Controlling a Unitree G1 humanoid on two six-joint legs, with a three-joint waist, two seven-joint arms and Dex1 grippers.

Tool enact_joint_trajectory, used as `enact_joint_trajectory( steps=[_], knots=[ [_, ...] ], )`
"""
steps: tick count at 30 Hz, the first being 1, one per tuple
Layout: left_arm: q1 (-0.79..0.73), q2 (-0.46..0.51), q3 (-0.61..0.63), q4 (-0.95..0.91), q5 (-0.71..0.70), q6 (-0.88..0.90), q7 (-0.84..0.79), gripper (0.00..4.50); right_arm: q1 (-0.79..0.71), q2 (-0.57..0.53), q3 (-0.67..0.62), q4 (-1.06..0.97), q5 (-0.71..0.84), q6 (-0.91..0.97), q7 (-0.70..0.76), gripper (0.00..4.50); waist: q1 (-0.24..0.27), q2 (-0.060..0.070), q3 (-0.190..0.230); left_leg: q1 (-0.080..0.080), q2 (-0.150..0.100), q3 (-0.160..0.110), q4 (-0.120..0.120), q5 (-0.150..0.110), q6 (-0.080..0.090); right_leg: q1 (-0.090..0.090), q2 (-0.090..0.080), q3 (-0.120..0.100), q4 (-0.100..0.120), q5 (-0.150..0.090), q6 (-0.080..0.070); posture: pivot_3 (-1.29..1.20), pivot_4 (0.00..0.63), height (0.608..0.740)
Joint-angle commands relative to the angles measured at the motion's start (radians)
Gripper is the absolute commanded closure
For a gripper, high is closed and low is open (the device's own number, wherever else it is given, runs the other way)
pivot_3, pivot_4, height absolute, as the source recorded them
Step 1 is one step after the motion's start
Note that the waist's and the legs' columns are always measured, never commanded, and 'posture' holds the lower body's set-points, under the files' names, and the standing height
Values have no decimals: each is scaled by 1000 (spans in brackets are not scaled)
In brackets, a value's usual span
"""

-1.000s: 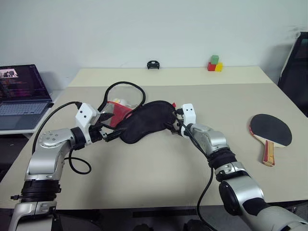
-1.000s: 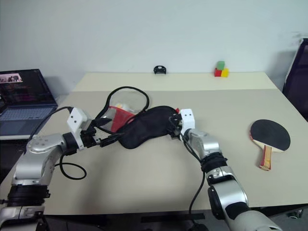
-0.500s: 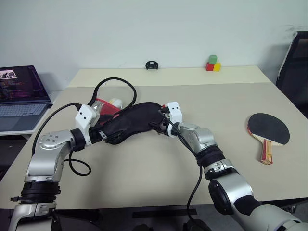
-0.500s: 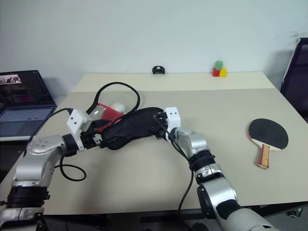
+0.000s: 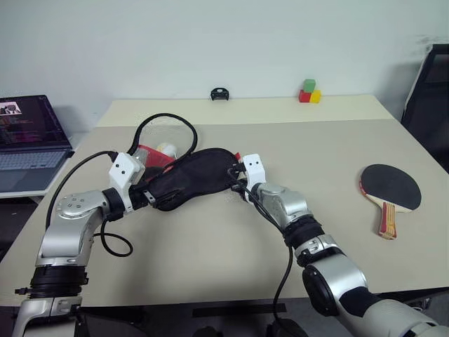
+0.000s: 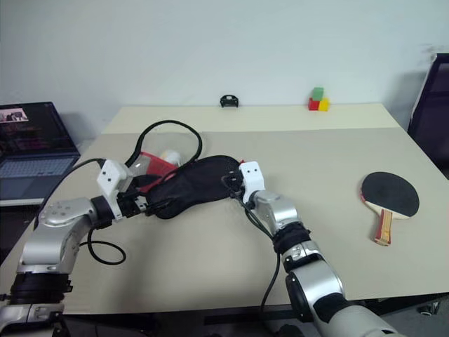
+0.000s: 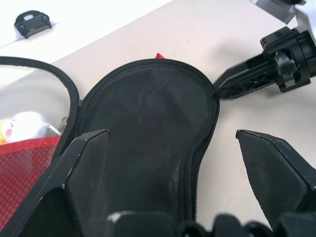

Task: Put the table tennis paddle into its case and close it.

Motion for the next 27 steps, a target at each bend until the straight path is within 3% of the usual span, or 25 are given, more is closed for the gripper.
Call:
enact_joint_trajectory(
  steps=[1, 19, 27],
  knots=[
    [-5, 22, 35, -6, -10, -24, -3, 0, -5, 4, -18, -24, 8, -5, -6, 4438, -1, 0, 0, 0, 0, 0, 0, 0, 0, 0, 0, 0, 0, 0, 0, 0, 150, 740],
    [87, 58, 43, 38, 12, -55, -1, 0, -21, -73, -82, -90, 31, 15, -15, 4438, -1, 0, 0, 0, 0, 0, 0, 0, 0, 0, 0, 0, 0, 0, 0, 0, 150, 740],
    [72, 50, 13, 9, 13, -49, -14, 0, -18, -167, -12, -124, -3, 36, 99, 4438, -1, 0, 0, -1, 0, 0, 0, 0, 0, 0, 0, 0, 0, 0, 0, 0, 150, 740]
  ],
)
